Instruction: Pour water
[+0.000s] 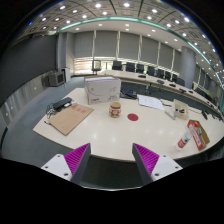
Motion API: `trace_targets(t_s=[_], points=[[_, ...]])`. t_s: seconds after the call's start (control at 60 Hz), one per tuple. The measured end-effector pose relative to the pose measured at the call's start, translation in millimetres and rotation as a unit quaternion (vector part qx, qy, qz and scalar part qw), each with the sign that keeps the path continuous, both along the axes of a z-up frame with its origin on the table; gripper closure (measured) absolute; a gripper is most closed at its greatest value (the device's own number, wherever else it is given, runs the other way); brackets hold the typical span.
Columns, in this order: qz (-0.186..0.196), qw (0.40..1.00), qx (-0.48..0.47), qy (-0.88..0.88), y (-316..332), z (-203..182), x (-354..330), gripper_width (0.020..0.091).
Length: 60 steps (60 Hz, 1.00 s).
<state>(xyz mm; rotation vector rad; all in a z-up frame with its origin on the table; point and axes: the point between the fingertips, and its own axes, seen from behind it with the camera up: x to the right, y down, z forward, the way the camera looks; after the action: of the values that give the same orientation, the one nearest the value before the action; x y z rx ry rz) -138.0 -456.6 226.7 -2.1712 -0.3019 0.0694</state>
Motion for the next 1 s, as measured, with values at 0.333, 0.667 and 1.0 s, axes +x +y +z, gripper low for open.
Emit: trace_targets(t_s=[0.333,0.667,1.0], points=[[-0.04,0.999,0.001,0.008,22,-21,126,0.0244],[-0.072,0.997,0.033,-0.016,72,-76,342,0.0242],[-0.08,0.994,0.075,0.023,188,-131,431,0.0243]])
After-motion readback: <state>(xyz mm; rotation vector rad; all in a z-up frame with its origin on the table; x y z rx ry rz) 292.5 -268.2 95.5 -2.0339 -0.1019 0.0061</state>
